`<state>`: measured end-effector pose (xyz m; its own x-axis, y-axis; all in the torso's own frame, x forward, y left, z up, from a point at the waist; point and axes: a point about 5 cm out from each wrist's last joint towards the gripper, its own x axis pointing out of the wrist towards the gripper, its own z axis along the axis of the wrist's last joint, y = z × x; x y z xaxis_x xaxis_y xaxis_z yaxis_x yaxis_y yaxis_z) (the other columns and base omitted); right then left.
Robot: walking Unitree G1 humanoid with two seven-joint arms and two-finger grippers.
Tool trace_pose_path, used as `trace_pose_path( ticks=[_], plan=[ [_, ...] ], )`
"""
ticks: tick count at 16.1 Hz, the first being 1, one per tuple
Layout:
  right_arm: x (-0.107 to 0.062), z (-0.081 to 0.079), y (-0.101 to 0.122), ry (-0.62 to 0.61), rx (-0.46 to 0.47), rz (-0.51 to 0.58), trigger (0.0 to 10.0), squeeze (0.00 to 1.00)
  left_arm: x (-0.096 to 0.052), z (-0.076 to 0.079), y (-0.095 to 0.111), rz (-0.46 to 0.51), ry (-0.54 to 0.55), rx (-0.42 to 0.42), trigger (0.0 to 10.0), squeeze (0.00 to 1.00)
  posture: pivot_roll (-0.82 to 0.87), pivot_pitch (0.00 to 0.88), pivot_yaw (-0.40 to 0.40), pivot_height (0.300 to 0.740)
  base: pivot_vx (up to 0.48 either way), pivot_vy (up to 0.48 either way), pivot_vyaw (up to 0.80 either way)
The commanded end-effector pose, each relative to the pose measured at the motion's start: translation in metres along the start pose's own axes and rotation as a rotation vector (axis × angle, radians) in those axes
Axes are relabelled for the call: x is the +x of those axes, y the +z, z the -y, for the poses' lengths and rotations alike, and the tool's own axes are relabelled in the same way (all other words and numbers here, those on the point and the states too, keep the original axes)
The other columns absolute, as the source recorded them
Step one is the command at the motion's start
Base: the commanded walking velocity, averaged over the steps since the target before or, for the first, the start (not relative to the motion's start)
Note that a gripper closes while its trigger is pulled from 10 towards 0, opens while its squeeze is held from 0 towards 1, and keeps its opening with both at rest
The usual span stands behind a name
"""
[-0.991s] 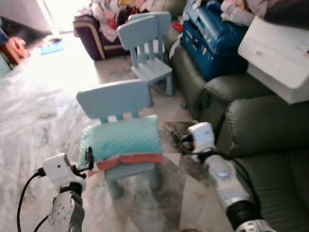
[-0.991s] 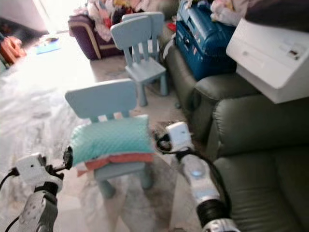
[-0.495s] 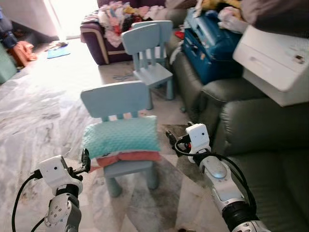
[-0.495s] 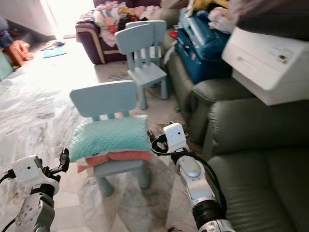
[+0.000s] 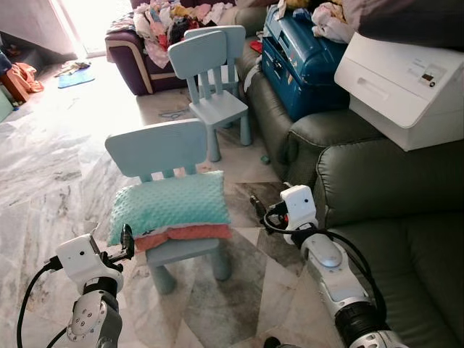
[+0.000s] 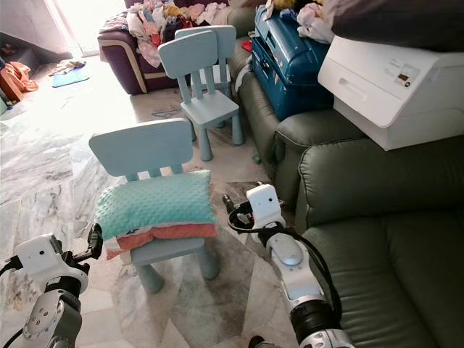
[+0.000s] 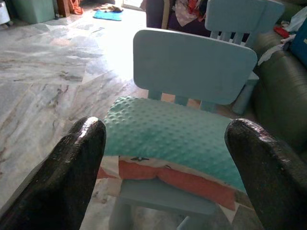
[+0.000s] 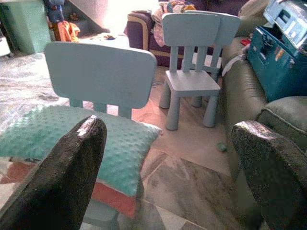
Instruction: Move the pillow to the sofa
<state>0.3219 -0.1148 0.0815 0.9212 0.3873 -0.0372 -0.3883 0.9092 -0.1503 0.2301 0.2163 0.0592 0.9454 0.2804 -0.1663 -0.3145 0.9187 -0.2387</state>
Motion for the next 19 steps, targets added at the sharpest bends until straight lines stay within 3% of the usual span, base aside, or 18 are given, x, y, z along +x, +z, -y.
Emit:
trace_pose_path(
  ticks=[1, 19],
  plan=[
    [0.0007, -0.0024, 0.0003, 0.012, 0.004, 0.003, 10.0, 0.00, 0.0001, -0.0036, -0.0019, -0.016, 0.012, -0.005, 10.0, 0.00, -0.12, 0.085, 0.078, 0.740, 0.000, 0.000, 0.00],
    [0.0006, -0.0032, 0.0001, 0.020, 0.004, 0.001, 10.0, 0.00, -0.0010, -0.0052, -0.0038, -0.022, 0.031, -0.013, 10.0, 0.00, -0.12, 0.090, 0.073, 0.740, 0.000, 0.000, 0.00]
  ],
)
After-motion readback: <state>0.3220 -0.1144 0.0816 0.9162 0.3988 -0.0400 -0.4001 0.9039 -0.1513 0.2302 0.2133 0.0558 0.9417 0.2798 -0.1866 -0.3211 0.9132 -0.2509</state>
